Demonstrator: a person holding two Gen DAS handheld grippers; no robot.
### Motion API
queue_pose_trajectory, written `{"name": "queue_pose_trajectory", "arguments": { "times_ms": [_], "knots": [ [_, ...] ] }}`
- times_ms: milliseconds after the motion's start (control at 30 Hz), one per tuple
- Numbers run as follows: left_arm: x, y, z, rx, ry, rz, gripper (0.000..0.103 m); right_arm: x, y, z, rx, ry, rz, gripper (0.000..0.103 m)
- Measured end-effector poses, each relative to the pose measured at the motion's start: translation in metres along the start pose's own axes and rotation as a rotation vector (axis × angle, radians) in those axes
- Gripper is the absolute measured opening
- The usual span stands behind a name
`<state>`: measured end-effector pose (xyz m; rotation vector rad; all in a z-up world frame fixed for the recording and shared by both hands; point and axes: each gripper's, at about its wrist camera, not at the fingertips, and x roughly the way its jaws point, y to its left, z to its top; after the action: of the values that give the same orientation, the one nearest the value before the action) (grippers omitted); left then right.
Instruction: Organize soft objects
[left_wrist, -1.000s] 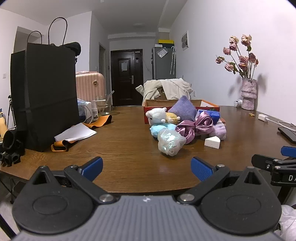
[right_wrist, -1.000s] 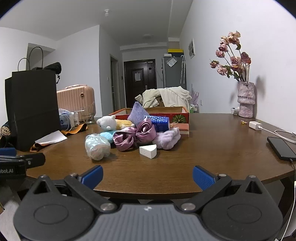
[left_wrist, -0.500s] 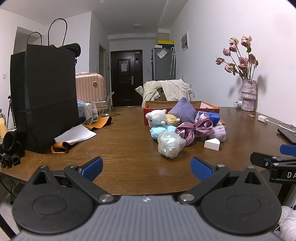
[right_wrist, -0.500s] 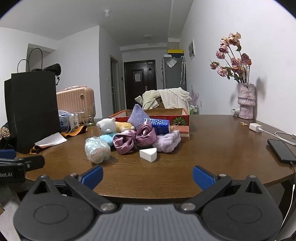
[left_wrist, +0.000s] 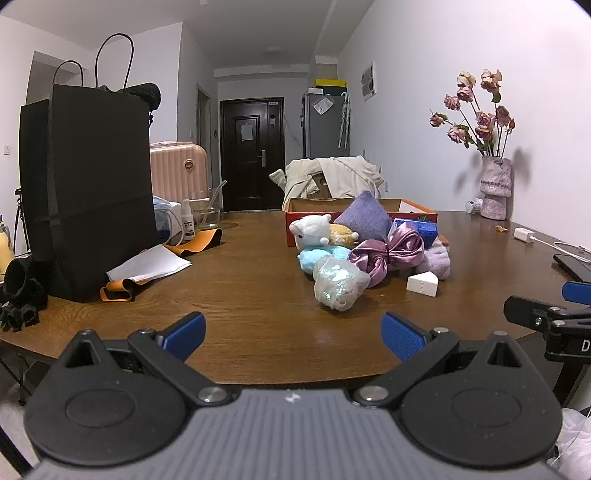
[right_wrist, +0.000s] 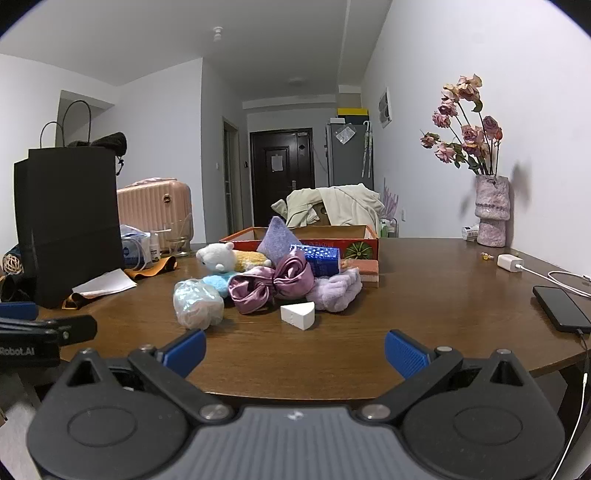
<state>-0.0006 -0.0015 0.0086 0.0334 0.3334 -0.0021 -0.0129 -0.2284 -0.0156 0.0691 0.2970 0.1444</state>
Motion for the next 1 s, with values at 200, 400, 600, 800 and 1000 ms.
{"name": "queue_pose_trajectory", "arguments": {
  "times_ms": [200, 400, 600, 800, 1000],
  "knots": [
    [0.002, 0.001, 0.0, -0.004, 0.004, 0.003, 0.103, 0.003, 0.0, -0.001, 0.005, 0.006, -0.003, 0.103],
    [0.01, 0.001, 0.005, 0.005, 0.009, 0.003, 0.103, 0.01, 0.001, 0.003, -0.005, 0.004, -0.004, 0.103],
    [0.034, 0.0, 0.02, -0.015, 0.065, -0.04, 0.103, 0.027, -0.006, 0.012, 0.011, 0.025, 0.019, 0.103],
    [0.065, -0.011, 0.031, 0.004, 0.086, -0.095, 0.103, 0.056, -0.016, 0.024, 0.032, 0.057, 0.052, 0.102],
    [0.112, -0.03, 0.042, 0.014, 0.136, -0.12, 0.103, 0.097, -0.025, 0.036, 0.025, 0.115, 0.072, 0.084]
  ]
}}
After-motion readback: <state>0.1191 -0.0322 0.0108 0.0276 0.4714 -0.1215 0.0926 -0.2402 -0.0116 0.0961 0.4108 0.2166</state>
